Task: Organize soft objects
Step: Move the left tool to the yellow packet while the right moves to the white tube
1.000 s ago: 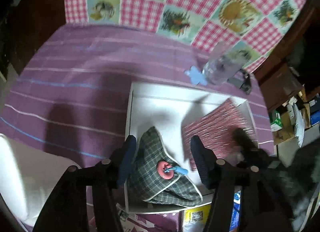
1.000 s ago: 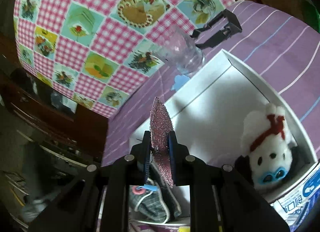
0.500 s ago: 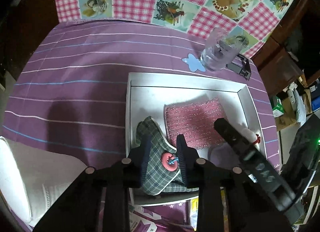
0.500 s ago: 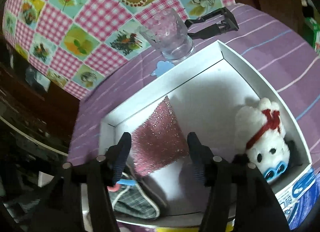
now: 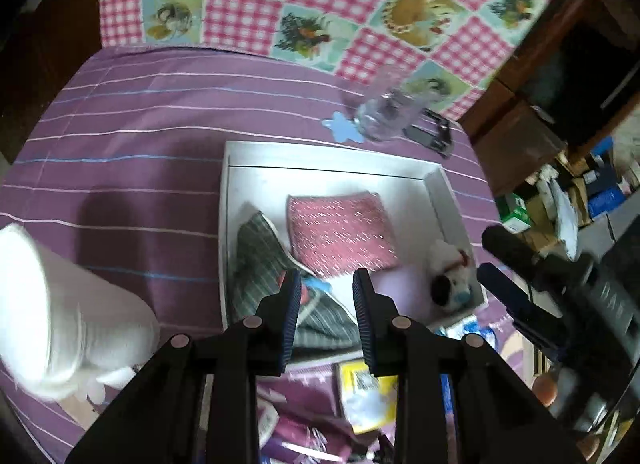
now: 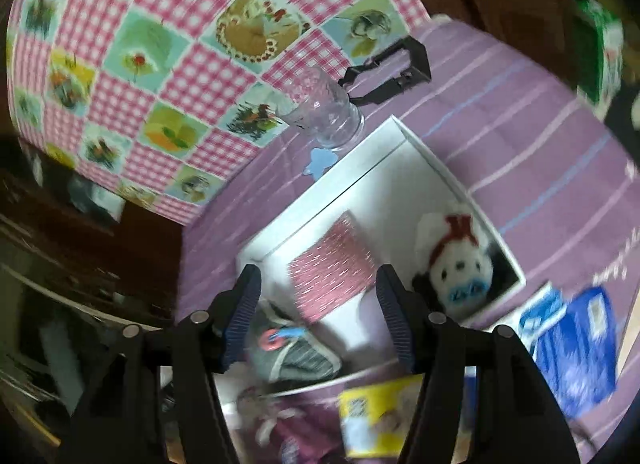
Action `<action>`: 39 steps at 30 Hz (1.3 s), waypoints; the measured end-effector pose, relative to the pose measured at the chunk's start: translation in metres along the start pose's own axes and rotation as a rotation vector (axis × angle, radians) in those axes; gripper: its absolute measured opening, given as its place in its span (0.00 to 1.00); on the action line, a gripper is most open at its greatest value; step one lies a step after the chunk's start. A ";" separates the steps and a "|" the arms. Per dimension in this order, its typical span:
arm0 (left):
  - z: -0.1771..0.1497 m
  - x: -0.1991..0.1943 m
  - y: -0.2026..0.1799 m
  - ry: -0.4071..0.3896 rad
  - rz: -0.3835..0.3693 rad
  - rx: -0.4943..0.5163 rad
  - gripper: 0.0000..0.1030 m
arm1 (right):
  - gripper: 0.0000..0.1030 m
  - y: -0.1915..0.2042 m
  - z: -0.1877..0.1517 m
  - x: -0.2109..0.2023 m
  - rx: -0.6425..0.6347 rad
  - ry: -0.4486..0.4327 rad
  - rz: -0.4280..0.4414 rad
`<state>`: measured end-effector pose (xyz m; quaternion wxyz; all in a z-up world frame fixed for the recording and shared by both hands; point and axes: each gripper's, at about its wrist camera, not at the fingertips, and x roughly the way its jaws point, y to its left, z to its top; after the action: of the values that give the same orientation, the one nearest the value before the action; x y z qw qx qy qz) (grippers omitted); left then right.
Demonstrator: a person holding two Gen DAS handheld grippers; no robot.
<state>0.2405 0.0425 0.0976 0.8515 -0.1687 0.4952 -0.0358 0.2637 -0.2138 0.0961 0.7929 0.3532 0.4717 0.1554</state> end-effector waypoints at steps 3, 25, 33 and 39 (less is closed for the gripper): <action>-0.008 -0.012 -0.006 0.010 -0.048 0.015 0.25 | 0.59 -0.002 -0.006 -0.006 -0.002 0.087 -0.083; -0.040 0.013 -0.048 0.237 -0.039 0.132 0.26 | 0.59 -0.015 -0.018 -0.021 -0.205 0.234 -0.267; -0.051 0.038 -0.063 0.316 -0.009 0.184 0.51 | 0.49 -0.041 -0.011 -0.022 -0.201 0.216 -0.386; -0.055 0.055 -0.060 0.369 -0.014 0.164 0.55 | 0.49 -0.066 -0.005 -0.002 -0.176 0.263 -0.406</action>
<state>0.2275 -0.0407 0.0465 0.7568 -0.0927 0.6372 -0.1121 0.2524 -0.2588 0.0495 0.7674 0.1576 0.6165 0.0782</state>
